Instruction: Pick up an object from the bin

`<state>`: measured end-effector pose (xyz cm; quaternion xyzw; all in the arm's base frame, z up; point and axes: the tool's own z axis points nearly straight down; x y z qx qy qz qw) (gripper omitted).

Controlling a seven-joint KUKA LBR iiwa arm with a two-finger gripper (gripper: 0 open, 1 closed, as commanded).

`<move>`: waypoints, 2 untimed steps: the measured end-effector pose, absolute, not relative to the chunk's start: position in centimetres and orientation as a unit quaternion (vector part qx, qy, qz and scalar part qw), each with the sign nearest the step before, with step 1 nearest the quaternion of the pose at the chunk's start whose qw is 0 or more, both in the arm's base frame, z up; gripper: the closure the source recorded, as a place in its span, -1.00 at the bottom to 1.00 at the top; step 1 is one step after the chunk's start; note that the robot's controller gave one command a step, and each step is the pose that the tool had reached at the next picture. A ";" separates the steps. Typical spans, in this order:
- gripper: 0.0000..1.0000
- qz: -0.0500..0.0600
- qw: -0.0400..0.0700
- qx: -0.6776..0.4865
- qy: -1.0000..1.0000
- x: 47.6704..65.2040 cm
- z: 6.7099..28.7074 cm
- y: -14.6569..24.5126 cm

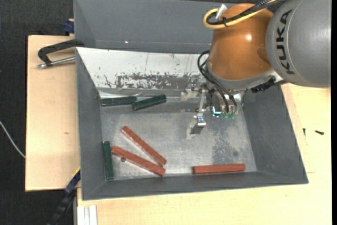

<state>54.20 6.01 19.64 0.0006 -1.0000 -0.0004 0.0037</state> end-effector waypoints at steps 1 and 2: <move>-1.00 -0.001 -0.001 0.000 -1.000 54.4 20.1 6.0; -1.00 0.000 -0.001 0.098 -0.995 53.8 19.1 7.1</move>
Offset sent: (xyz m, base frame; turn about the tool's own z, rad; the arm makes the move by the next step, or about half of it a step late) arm -0.0183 0.0331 -0.0276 -0.5584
